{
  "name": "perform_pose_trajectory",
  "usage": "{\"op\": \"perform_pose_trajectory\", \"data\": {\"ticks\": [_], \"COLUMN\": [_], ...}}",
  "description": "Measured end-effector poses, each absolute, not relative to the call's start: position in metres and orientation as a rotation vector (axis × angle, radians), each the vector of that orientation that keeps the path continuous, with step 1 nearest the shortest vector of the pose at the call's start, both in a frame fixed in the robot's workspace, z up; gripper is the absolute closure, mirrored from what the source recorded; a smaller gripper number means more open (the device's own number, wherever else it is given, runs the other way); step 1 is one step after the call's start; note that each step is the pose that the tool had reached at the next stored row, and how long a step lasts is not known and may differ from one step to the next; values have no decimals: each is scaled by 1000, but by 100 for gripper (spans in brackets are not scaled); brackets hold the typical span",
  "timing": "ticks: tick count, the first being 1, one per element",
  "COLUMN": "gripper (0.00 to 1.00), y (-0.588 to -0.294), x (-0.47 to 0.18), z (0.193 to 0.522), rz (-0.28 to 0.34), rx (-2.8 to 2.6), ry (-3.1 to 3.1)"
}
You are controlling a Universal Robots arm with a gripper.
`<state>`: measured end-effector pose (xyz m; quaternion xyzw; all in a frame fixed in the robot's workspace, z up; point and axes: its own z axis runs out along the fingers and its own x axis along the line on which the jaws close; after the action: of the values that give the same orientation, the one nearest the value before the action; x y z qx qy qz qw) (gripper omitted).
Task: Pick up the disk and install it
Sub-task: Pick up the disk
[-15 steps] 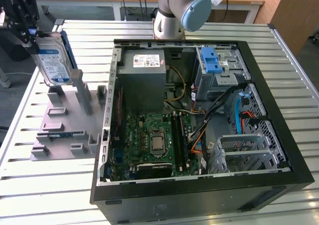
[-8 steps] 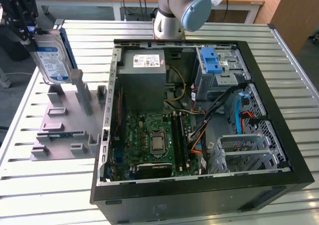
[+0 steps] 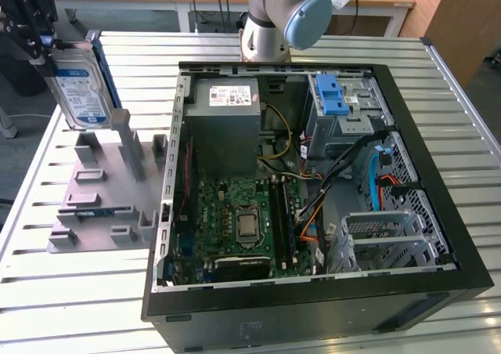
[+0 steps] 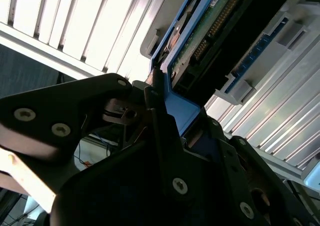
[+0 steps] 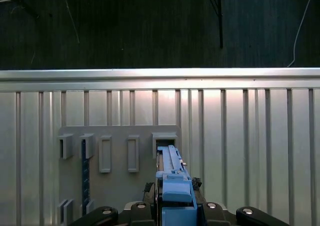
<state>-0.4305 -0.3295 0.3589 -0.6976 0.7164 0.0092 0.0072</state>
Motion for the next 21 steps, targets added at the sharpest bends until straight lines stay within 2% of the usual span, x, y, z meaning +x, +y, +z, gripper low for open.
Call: {"op": "perform_pose_trajectory", "data": {"ticks": [21], "gripper": [64], "y": [-330], "x": [-431], "z": [367], "rz": [29], "rx": [-2182], "ry": [2241]}}
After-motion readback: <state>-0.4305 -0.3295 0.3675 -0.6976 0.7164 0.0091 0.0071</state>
